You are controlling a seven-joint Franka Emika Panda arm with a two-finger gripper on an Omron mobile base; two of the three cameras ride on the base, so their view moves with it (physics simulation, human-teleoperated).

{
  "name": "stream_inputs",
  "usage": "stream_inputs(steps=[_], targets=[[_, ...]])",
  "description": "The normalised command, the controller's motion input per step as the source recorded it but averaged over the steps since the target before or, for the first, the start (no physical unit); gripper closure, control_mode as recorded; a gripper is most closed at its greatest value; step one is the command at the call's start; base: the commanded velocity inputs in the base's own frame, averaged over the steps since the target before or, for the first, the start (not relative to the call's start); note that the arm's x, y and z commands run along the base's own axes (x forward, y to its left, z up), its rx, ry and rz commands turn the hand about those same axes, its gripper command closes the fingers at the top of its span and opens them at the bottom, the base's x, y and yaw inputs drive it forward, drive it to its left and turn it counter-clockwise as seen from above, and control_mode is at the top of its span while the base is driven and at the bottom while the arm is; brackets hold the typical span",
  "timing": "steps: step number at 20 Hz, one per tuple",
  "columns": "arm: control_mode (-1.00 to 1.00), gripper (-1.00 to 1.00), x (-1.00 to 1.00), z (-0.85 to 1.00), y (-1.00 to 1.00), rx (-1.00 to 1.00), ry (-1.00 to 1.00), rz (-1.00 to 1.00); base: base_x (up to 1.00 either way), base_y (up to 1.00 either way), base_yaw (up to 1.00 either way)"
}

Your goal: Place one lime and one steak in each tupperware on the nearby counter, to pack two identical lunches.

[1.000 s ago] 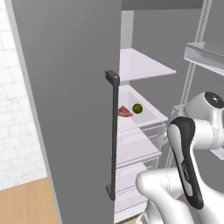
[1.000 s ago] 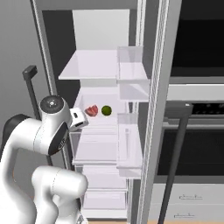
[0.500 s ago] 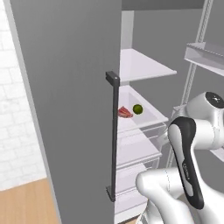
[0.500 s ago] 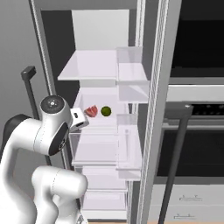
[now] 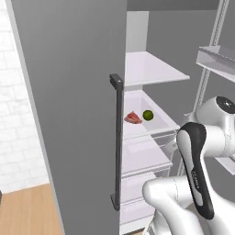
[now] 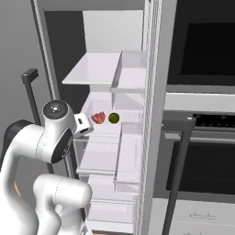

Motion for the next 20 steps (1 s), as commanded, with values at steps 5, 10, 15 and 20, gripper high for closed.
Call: stream_inputs(steps=[5,10,15,20], targets=[[1.0,-1.0,0.0,0.0,0.0,0.0,0.0,0.0,0.11,-0.29,0.2],[-1.0,-1.0,0.12,-0.07,0.09,-0.02,0.0,-0.01,0.1,0.07,0.01],[-1.0,-1.0,0.58,-0.25,0.18,-0.02,0.0,-0.07,0.0,0.0,0.0],[-1.0,-1.0,0.83,-0.1,-0.01,0.02,-0.02,-0.17,0.0,0.0,0.0]])
